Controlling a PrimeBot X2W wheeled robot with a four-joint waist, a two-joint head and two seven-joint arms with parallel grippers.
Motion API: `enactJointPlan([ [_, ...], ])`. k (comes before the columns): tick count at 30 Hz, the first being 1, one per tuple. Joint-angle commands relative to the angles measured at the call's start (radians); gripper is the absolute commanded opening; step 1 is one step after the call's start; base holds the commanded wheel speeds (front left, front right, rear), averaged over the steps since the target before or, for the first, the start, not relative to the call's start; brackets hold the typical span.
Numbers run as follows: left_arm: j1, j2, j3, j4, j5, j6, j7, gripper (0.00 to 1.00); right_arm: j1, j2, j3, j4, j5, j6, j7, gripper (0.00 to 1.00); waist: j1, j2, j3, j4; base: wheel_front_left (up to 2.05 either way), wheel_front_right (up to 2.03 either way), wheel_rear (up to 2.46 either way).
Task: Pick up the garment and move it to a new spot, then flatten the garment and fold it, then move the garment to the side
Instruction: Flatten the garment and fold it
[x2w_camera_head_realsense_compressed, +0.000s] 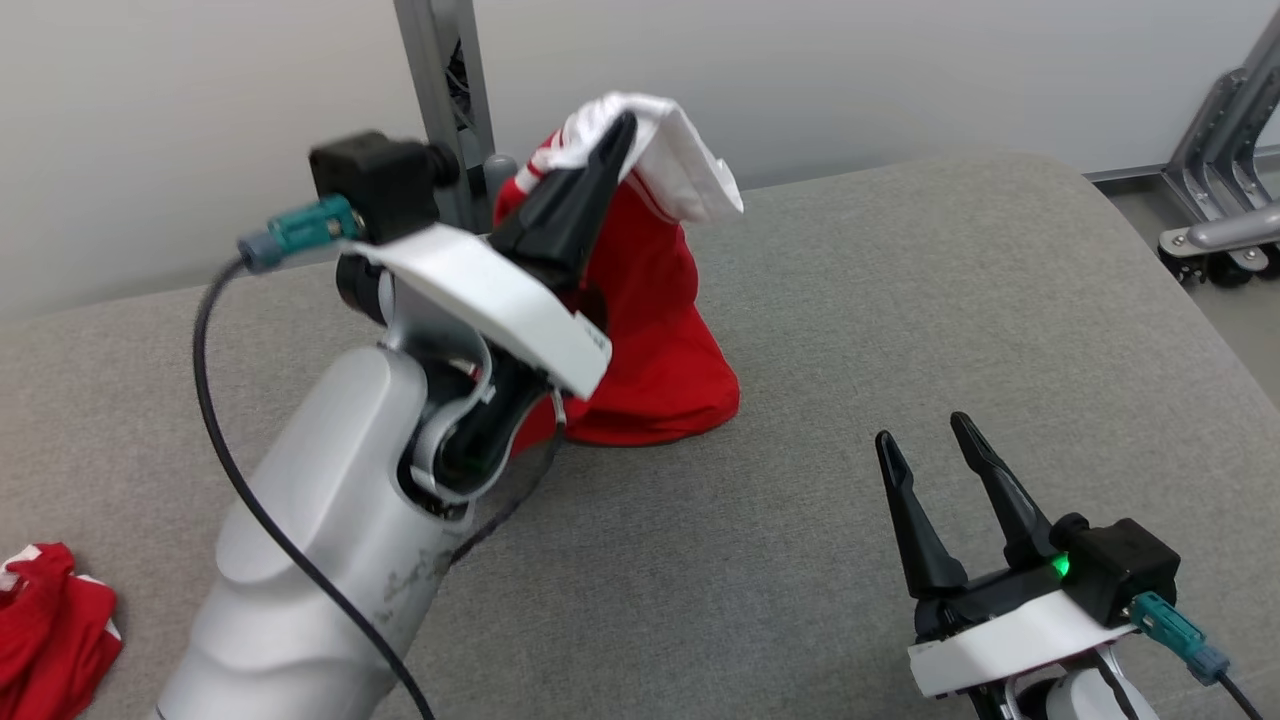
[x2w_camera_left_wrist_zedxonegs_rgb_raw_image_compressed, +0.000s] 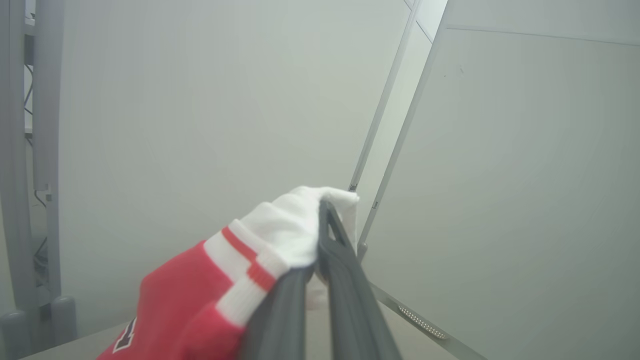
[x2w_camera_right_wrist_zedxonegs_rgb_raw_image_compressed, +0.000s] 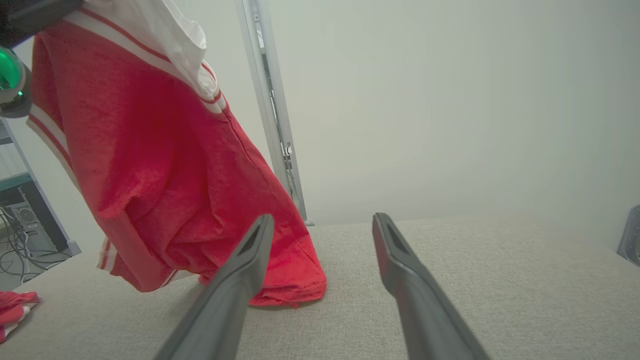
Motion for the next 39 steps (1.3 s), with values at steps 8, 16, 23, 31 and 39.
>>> enactJointPlan([
  [8,-0.255,-0.032,0.085,0.086,-0.144,0.004,0.101,0.00,-0.045,0.000,0.021,-0.034,0.034,0.000,-0.001,1.00,0.0000,-0.0001,0.035,-0.086,0.00,0.00,0.00],
  [16,-0.496,-0.049,0.062,0.182,-0.269,0.048,0.018,0.00,-0.038,0.000,0.031,-0.026,0.045,0.000,-0.001,1.00,0.0000,-0.0001,0.030,-0.119,0.00,0.00,0.00],
  [23,-0.370,-0.038,-0.023,0.348,-0.316,0.104,0.030,0.00,-0.024,0.000,0.020,-0.037,0.033,0.000,-0.001,1.00,0.0000,-0.0001,0.019,-0.100,0.00,0.00,0.00],
  [31,-0.053,0.082,0.003,0.414,-0.338,0.081,-0.038,0.00,0.004,0.000,0.019,-0.032,0.024,0.000,-0.001,1.00,0.0000,-0.0001,0.016,-0.053,0.00,0.00,0.00],
  [39,0.229,0.169,0.050,0.374,-0.369,0.043,-0.156,0.00,0.018,0.000,0.028,-0.022,0.018,0.000,-0.001,1.00,0.0000,-0.0001,0.010,-0.008,0.00,0.00,0.00],
])
